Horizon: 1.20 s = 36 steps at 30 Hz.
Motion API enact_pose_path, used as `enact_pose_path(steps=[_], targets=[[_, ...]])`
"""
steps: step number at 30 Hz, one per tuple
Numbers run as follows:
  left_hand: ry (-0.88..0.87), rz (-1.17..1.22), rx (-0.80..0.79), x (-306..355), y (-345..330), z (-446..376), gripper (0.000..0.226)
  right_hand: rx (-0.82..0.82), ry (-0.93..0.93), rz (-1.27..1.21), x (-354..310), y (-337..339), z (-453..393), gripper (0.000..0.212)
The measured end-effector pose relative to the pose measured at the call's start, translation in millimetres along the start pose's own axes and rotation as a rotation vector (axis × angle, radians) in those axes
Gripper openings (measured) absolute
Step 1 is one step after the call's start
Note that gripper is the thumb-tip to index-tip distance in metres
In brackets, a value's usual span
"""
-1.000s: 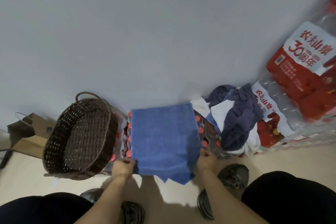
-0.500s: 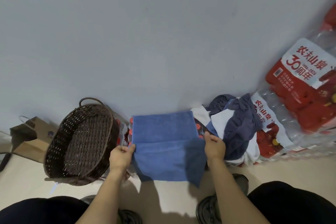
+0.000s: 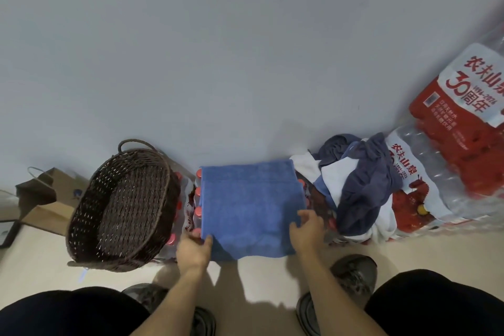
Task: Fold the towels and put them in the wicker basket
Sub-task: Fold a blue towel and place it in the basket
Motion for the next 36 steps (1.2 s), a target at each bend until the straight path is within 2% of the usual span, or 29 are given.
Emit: enact_pose_path(steps=[4,7,9,11,13,15,16,18,20,23,25,27,30,32,33,35,36], targets=[[0.141,0.003,-0.075,-30.6,-12.1,8.8,0.048,-0.086,-0.037,-0.032,26.2,-19.2,25.6,0.034],[0.156,0.081,-0.078,-27.6,-13.6,4.7,0.029,-0.181,-0.059,-0.008,38.1,-22.8,34.5,0.048],[0.151,0.068,-0.09,-23.1,-14.0,0.9,0.022,-0.212,-0.069,-0.058,36.8,-24.0,33.1,0.048],[0.124,0.01,-0.129,-18.6,-15.6,-1.6,0.021,-0.175,-0.057,-0.028,33.0,-25.3,32.1,0.044],[0.108,-0.064,-0.158,-14.0,-16.0,-4.0,0.023,-0.071,-0.022,0.134,29.6,-24.4,33.5,0.04],[0.095,-0.07,-0.21,-7.0,-14.2,-2.8,0.024,-0.017,0.049,0.152,22.6,-22.2,35.3,0.029],[0.085,-0.048,-0.241,-2.0,-12.7,-1.3,0.025,-0.062,0.082,0.115,16.8,-22.8,36.3,0.02],[0.049,-0.01,-0.295,13.2,-8.6,3.9,0.025,-0.26,0.142,0.106,2.2,-28.0,38.0,0.008],[0.0,0.033,-0.337,36.0,-3.5,13.2,0.022,-0.48,0.178,0.087,-16.9,-32.7,41.9,0.008],[-0.036,0.1,-0.374,70.5,5.1,27.2,0.018,-0.857,0.156,-0.125,-50.8,-32.1,48.8,0.037],[0.036,0.226,-0.491,87.9,9.0,38.8,0.013,-0.964,0.227,-0.036,-69.9,-24.7,50.1,0.052],[0.124,0.339,-0.591,102.6,14.8,50.6,0.008,-0.879,0.311,0.057,-84.8,-13.1,48.7,0.053],[0.192,0.413,-0.651,123.0,26.5,57.7,0.009,-0.726,0.373,0.115,-106.8,5.4,46.7,0.041],[0.105,0.242,-0.64,135.3,36.6,58.0,0.012,-0.731,0.372,0.137,-120.6,16.3,43.9,0.028],[-0.021,0.069,-0.613,140.5,41.9,56.1,0.015,-0.746,0.378,0.14,-127.8,22.3,41.7,0.022],[-0.381,-0.281,-0.527,152.1,53.3,56.7,0.026,-0.796,0.404,0.134,-143.6,36.6,37.0,0.015],[-0.58,-0.372,-0.496,157.7,58.2,59.7,0.039,-0.828,0.411,0.119,-152.7,44.1,34.8,0.013]])
Point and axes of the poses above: each hand's wrist, its own z-axis away from the middle knuckle, its own y-axis out of the back of the hand, x = y × z, the point moved 2 cm from there along -z, towards the middle knuckle, and after that the axes turned 3 degrees about x, right-handed, at the moved point
